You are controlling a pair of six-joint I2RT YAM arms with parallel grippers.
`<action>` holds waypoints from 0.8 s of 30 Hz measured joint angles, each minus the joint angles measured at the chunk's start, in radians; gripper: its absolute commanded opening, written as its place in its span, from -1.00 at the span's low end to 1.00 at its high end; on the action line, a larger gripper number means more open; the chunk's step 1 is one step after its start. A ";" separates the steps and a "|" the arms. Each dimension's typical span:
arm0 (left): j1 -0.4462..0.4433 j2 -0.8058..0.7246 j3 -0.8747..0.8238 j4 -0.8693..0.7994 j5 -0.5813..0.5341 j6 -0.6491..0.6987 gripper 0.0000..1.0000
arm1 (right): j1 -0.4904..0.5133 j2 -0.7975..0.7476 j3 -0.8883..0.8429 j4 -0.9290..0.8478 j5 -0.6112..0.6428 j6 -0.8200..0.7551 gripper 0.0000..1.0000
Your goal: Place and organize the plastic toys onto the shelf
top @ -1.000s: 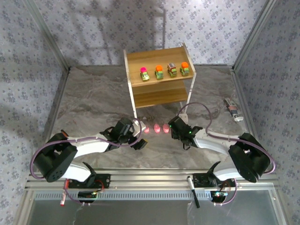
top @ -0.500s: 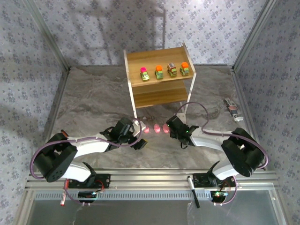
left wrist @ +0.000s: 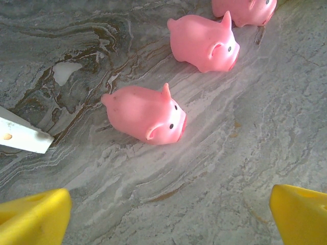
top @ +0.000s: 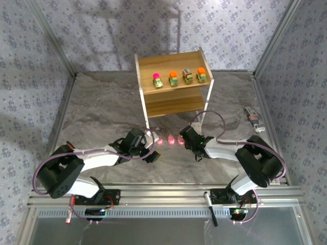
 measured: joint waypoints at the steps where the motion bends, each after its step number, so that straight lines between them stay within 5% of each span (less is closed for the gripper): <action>1: 0.000 0.000 0.000 0.000 0.000 0.000 0.99 | 0.002 0.005 0.001 0.003 0.001 0.000 -0.02; 13: 0.000 0.000 0.000 0.000 0.000 0.000 0.99 | 0.015 0.024 0.015 0.014 0.019 0.001 -0.37; 24: 0.000 0.000 0.000 0.000 0.000 0.000 0.99 | 0.015 -0.030 0.012 -0.013 0.034 0.002 -0.50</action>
